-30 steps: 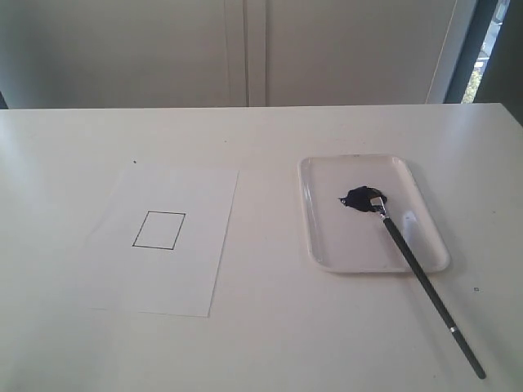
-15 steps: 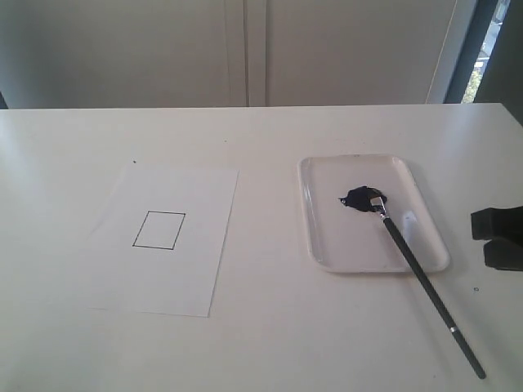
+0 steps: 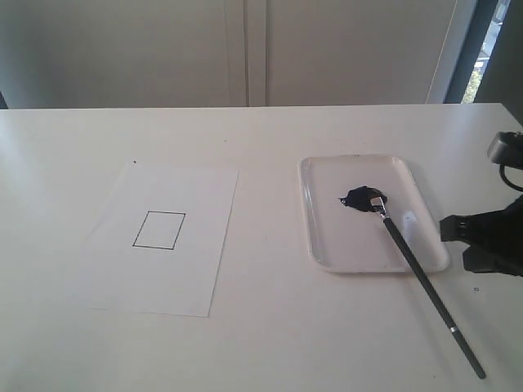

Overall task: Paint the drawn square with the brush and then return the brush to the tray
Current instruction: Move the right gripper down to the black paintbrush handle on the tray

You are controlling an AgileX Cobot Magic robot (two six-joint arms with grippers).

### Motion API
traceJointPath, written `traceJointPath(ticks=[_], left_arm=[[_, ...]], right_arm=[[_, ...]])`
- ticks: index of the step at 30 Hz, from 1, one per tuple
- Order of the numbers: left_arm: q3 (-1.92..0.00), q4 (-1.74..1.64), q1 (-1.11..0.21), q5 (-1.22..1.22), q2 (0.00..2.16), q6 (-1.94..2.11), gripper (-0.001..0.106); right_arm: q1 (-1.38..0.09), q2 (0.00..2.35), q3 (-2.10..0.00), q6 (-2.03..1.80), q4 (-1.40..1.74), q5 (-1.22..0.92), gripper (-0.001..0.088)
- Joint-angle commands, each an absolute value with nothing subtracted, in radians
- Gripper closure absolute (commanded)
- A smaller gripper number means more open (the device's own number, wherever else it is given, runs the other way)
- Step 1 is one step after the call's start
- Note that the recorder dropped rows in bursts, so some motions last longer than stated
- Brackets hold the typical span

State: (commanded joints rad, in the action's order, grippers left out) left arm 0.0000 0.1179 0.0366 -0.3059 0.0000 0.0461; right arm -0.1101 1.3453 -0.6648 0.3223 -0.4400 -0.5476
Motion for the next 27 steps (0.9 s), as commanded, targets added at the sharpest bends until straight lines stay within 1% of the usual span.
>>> traceJointPath(ticks=[3, 4, 5, 8, 9, 10, 11, 12, 16, 18, 19, 27], left_arm=[[0.0, 0.118, 0.037, -0.306, 0.0, 0.046, 0.105], [0.0, 0.118, 0.037, -0.306, 0.0, 0.046, 0.105], [0.0, 0.118, 0.037, -0.306, 0.0, 0.046, 0.105], [0.0, 0.118, 0.037, -0.306, 0.0, 0.046, 0.105], [0.0, 0.118, 0.037, -0.306, 0.0, 0.046, 0.105], [0.0, 0.118, 0.037, -0.306, 0.0, 0.046, 0.105], [0.0, 0.118, 0.037, -0.306, 0.0, 0.046, 0.105], [0.0, 0.118, 0.037, -0.306, 0.0, 0.046, 0.105], [0.0, 0.118, 0.037, -0.306, 0.0, 0.046, 0.105], [0.0, 0.118, 0.037, -0.306, 0.0, 0.046, 0.105], [0.0, 0.118, 0.037, -0.306, 0.0, 0.046, 0.105], [0.0, 0.118, 0.037, -0.306, 0.0, 0.046, 0.105]], right_arm=[[-0.11, 1.389, -0.665, 0.345, -0.44, -0.496, 0.0736], [-0.11, 1.4, -0.665, 0.345, -0.438, -0.485, 0.0646], [-0.11, 1.405, -0.665, 0.345, -0.438, -0.476, 0.0574], [-0.11, 1.414, -0.665, 0.335, -0.44, -0.442, 0.0266], [-0.11, 1.416, -0.665, 0.335, -0.449, -0.433, 0.0205], [-0.11, 1.421, -0.665, 0.329, -0.463, -0.428, 0.017], [-0.11, 1.423, -0.665, 0.329, -0.477, -0.428, 0.018], [-0.11, 1.43, -0.665, 0.335, -0.499, -0.435, 0.0212], [-0.111, 1.459, -0.665, 0.367, -0.541, -0.482, 0.0386], [-0.126, 1.473, -0.665, 0.4, -0.561, -0.487, 0.044], [-0.134, 1.479, -0.665, 0.405, -0.569, -0.484, 0.0454], [-0.206, 1.538, -0.666, 0.426, -0.573, -0.431, 0.0454]])
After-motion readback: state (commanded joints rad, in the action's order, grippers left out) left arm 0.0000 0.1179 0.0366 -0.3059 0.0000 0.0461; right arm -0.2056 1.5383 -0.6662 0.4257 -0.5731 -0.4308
